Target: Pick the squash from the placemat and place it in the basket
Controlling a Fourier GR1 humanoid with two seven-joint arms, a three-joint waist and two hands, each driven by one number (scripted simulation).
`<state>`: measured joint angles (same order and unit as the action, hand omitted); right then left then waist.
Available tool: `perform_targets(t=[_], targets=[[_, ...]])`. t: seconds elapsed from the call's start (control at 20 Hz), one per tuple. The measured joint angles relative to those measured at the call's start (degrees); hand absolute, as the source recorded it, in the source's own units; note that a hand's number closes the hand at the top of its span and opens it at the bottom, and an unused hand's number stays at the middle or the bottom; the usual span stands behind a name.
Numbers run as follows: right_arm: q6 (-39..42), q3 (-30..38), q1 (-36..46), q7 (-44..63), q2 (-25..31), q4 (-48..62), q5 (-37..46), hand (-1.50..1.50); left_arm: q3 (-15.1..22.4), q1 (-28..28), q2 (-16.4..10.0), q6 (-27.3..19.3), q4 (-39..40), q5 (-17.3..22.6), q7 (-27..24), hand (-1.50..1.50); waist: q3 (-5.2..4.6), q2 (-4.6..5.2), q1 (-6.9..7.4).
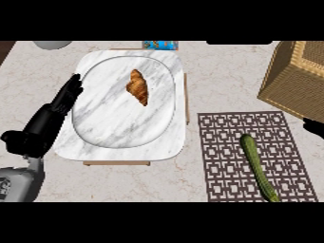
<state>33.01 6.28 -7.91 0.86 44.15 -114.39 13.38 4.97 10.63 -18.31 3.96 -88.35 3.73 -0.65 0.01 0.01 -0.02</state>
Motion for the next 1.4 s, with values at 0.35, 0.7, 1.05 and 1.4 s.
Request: perform_targets(t=[0.35, 0.7, 1.05, 1.4], targets=[[-6.5, -5.5, 0.4, -6.9, -8.3, 6.7, 11.9, -1.50, -0.6, -1.6, 1.2, 1.1, -2.0, -0.9, 0.5, 0.00, 0.01, -0.02, 0.10], [-9.9, -6.2, 2.2, -13.3, -12.5, 14.0, 19.4, -1.50, -2.3, -0.1, 2.7, 2.2, -1.5, -2.4, 1.6, 0.00, 0.01, -0.01, -0.03], [-9.2, -5.7, 2.6, -17.2, -15.8, 15.3, 21.3, -1.50, -5.0, 0.1, 2.7, 4.8, -1.4, -2.4, 1.9, 0.00, 0.00, -0.03, -0.07], [-7.8, -6.0, 2.6, -16.2, -19.1, 13.9, 25.1, -1.50, -6.0, -0.3, 4.1, 6.1, -1.5, -4.0, 1.8, 0.00, -0.01, -0.04, -0.07]])
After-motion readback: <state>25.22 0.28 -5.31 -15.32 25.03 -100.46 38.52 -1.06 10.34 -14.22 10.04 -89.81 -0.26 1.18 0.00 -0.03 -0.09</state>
